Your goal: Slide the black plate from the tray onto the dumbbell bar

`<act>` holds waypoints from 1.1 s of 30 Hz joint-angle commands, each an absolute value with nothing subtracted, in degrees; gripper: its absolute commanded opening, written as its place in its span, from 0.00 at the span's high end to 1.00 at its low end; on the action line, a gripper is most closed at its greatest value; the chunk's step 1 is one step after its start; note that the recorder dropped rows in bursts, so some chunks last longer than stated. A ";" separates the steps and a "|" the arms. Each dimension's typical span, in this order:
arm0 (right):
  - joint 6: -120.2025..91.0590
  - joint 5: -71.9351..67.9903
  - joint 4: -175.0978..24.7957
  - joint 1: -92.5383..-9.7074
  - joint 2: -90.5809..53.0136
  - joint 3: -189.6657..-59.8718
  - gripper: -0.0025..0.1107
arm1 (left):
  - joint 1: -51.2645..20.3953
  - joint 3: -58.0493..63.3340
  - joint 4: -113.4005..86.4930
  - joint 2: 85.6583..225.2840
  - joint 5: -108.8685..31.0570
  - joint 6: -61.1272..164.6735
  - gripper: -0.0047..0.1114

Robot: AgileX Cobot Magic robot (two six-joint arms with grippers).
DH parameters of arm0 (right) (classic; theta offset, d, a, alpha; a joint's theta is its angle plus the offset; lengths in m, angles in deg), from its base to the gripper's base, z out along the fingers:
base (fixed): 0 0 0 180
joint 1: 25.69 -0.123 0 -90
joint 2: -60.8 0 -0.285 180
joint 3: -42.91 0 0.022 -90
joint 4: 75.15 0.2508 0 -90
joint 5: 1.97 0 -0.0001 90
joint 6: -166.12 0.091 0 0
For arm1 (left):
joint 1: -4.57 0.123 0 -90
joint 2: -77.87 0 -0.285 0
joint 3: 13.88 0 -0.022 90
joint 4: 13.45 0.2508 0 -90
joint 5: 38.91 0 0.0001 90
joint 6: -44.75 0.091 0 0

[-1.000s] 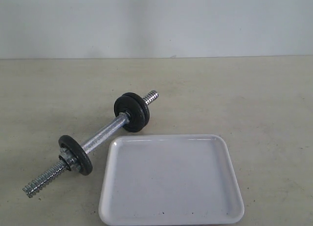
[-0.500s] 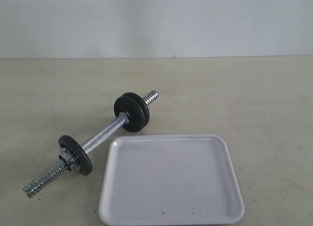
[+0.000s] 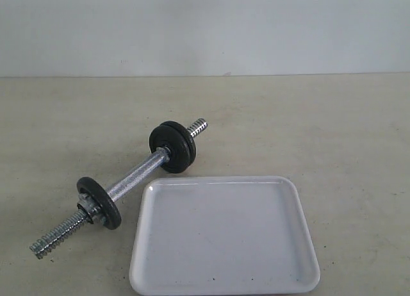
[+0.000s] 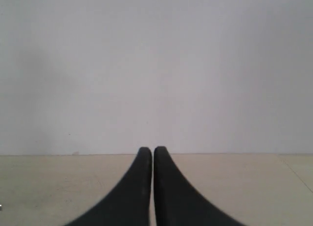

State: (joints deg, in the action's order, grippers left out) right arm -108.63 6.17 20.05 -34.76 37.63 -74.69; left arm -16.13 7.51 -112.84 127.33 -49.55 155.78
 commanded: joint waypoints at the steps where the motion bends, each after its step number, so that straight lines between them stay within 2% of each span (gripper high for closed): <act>1: -107.01 8.94 19.96 -34.25 40.73 -72.41 0.98 | -16.04 7.31 -113.40 127.10 -49.50 155.80 0.92; 15: -105.48 9.39 20.07 -34.25 52.89 -69.74 0.98 | -16.04 7.31 -113.40 127.10 -49.50 155.80 0.92; 23: -105.40 6.76 20.07 -33.99 53.01 -69.85 0.98 | -16.04 7.31 -113.40 127.10 -49.50 155.80 0.92; 29: -105.40 5.34 20.07 -25.87 53.01 -69.71 0.98 | -16.04 7.31 -113.40 127.10 -49.50 155.80 0.92; 33: -105.40 5.31 20.17 -23.76 53.01 -69.59 0.98 | -16.04 7.31 -113.40 127.10 -49.50 155.80 0.92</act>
State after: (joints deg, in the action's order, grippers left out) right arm -105.32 5.80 20.05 -24.76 52.62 -69.98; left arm -16.13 7.51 -112.84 127.33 -49.55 155.78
